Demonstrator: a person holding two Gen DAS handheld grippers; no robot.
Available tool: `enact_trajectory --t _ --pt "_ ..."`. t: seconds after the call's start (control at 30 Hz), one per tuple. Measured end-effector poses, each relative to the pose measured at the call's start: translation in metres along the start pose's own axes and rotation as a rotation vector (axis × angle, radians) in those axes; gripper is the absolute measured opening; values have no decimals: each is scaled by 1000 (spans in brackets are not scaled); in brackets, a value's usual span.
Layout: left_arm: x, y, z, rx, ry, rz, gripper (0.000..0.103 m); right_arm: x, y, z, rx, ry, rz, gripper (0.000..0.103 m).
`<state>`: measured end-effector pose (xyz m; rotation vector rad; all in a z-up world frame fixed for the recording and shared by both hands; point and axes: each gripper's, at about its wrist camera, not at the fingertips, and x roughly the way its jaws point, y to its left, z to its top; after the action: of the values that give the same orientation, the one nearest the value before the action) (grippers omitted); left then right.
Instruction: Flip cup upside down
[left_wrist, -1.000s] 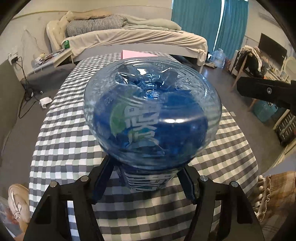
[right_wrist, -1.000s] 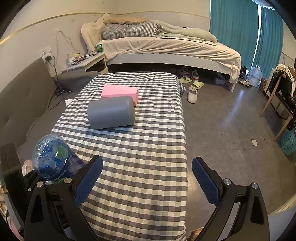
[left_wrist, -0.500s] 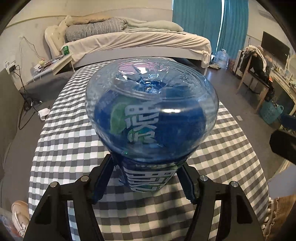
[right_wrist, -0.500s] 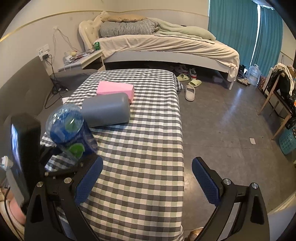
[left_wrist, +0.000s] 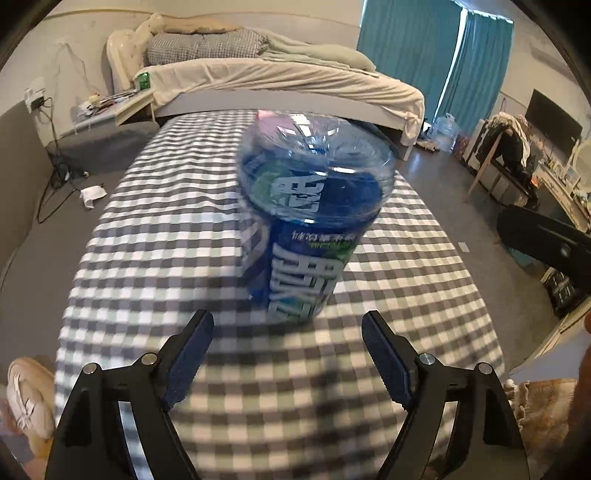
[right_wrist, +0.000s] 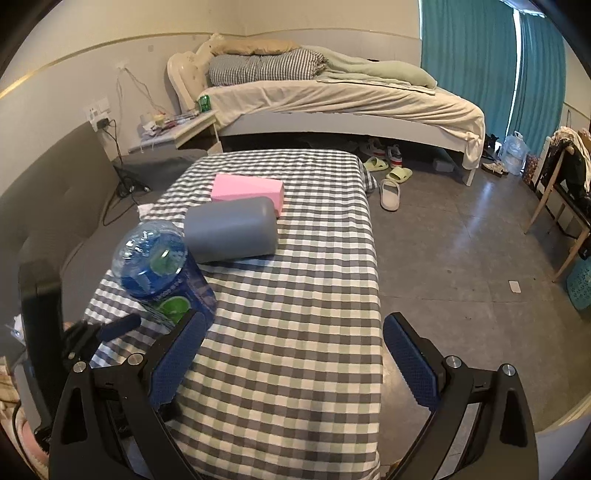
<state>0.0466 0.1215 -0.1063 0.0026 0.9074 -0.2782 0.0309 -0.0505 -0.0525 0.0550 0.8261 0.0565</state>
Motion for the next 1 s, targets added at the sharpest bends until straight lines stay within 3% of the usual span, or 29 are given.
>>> enact_trajectory --t 0.33,0.53,0.67,0.8,1.0 --pt "-80 21 6 -61 -174 42 85 -38 8 -15 -1 -86 12 97" --pt "-114 26 10 -7 -296 108 85 -59 13 -26 -2 -140 9 97" --pt "-120 24 6 26 -352 155 97 -68 22 -30 -2 -189 20 97" --pt "-118 31 -1 39 -357 190 103 -62 27 -30 16 -190 39 103" --pt "-116 45 -2 -15 -349 178 103 -57 35 -29 18 -197 46 103"
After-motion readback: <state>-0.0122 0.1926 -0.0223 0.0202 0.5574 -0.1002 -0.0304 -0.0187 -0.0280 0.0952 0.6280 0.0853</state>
